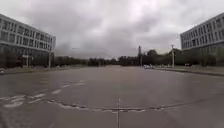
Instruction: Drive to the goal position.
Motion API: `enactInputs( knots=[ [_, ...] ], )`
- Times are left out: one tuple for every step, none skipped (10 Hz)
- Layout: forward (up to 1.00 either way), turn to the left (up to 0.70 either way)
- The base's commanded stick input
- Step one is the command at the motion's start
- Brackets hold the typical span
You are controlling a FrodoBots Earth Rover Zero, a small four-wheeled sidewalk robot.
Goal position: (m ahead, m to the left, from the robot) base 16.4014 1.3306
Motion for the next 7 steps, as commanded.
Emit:
enactInputs(
  knots=[
    [0.70,0.00],
    [0.70,0.00],
    [0.70,0.00],
    [0.70,0.00],
    [0.70,0.00],
    [0.70,0.00],
    [0.70,0.00]
  ],
)
